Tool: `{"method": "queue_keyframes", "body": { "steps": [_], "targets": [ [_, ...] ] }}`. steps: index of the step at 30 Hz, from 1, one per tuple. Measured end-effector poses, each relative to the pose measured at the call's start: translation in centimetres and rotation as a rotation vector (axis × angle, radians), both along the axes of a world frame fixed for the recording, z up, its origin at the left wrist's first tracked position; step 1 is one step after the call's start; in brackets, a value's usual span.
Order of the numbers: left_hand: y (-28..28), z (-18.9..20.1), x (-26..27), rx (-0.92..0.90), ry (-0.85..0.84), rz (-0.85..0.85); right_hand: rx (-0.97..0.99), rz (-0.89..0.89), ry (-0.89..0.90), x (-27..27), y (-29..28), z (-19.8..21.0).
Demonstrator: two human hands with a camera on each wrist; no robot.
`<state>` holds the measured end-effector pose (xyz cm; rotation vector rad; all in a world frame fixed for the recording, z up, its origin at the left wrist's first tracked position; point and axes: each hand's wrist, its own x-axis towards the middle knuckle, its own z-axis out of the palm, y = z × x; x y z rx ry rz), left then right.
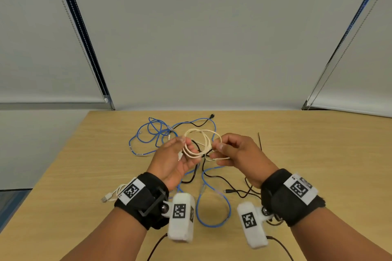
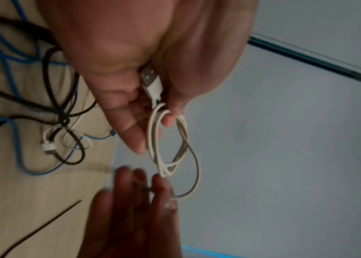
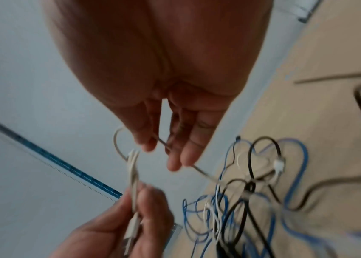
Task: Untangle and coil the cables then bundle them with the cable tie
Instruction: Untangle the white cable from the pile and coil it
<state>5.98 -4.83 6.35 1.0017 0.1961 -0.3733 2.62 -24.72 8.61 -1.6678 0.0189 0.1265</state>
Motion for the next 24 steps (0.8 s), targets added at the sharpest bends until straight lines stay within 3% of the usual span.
{"method": "queue_keyframes", "body": {
  "steps": [4, 7, 10, 13, 16, 21, 24],
  "targets": [
    [-1.1, -0.3, -0.7, 0.106, -0.031, -0.028, 0.449, -0.071, 0.000, -0.4, 1.3, -1.4],
    [-1.3, -0.1, -0.6, 0.109, -0.102, 0.063, 0.556, -0.062, 0.102, -0.8, 1.7, -2.0],
    [-1.2, 0.0, -0.5, 0.172, -0.159, 0.118, 0.243, -0.107, 0.145, -0.9, 2.0, -2.1],
    [-1.0, 0.1, -0.3, 0.334, -0.250, 0.096, -0.115, -0.257, -0.074, -1.2, 2.3, -1.4],
    [-0.9, 0.0, -0.3, 0.456, -0.325, 0.055, -0.253, -0.174, -0.288, -1.4, 2.7, -0.6],
    [-0.7, 0.0, -0.7, 0.469, -0.358, -0.037, -0.398, -0.033, -0.229, -1.6, 2.3, -1.1],
    [-0.8, -0.1, -1.0, 0.521, -0.381, -0.136, -0.408, 0.023, -0.311, -1.7, 2.2, -1.0]
  ]
}}
